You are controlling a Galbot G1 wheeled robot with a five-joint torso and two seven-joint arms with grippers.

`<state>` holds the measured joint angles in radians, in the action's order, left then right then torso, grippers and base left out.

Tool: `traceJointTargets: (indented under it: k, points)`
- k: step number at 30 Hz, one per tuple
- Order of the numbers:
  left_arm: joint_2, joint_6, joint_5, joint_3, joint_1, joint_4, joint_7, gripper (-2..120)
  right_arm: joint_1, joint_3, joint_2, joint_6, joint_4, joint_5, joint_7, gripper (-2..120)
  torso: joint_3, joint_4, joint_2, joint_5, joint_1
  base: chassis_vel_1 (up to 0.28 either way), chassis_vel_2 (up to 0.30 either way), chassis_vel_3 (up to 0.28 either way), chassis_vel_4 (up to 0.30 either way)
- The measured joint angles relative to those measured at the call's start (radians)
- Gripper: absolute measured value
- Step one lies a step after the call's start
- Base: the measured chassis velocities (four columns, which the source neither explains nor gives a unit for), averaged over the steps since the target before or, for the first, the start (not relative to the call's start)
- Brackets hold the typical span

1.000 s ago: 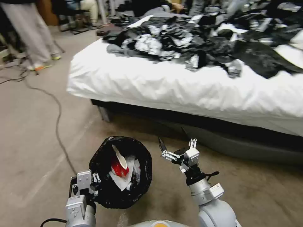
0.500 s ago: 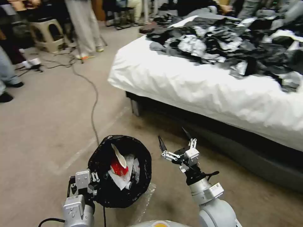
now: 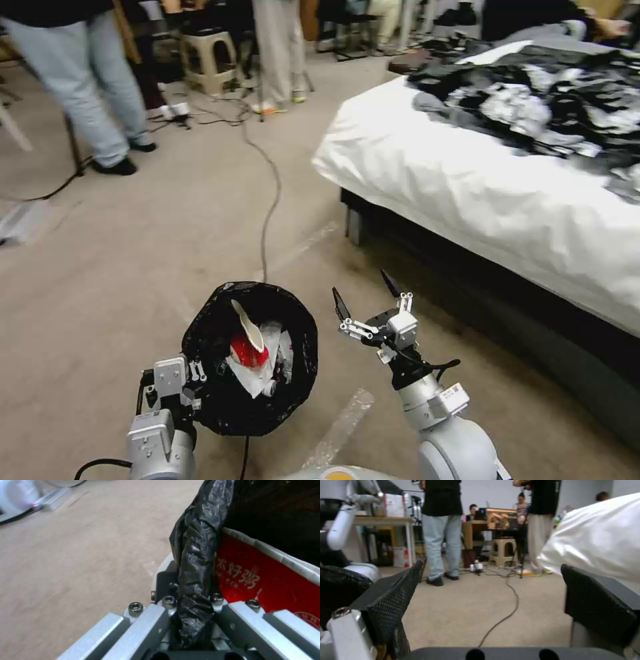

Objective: Pick up the trash bin, then pick up the garbage from the floor and place it into the trash bin.

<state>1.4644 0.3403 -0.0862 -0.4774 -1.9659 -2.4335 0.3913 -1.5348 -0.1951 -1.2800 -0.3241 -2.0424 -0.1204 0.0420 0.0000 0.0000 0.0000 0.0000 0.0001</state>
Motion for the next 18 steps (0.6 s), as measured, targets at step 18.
traceJointTargets:
  k: [18]
  points:
    - [0.007, -0.002, -0.007, -0.004, 0.006, 0.005, 0.007, 0, -0.013, -0.005, -0.004, -0.010, 0.001, 0.006, 0.000, 100, 0.000, 0.0000, 0.000, 0.0000, 0.000, 0.124, 0.124, 0.123, 0.125]
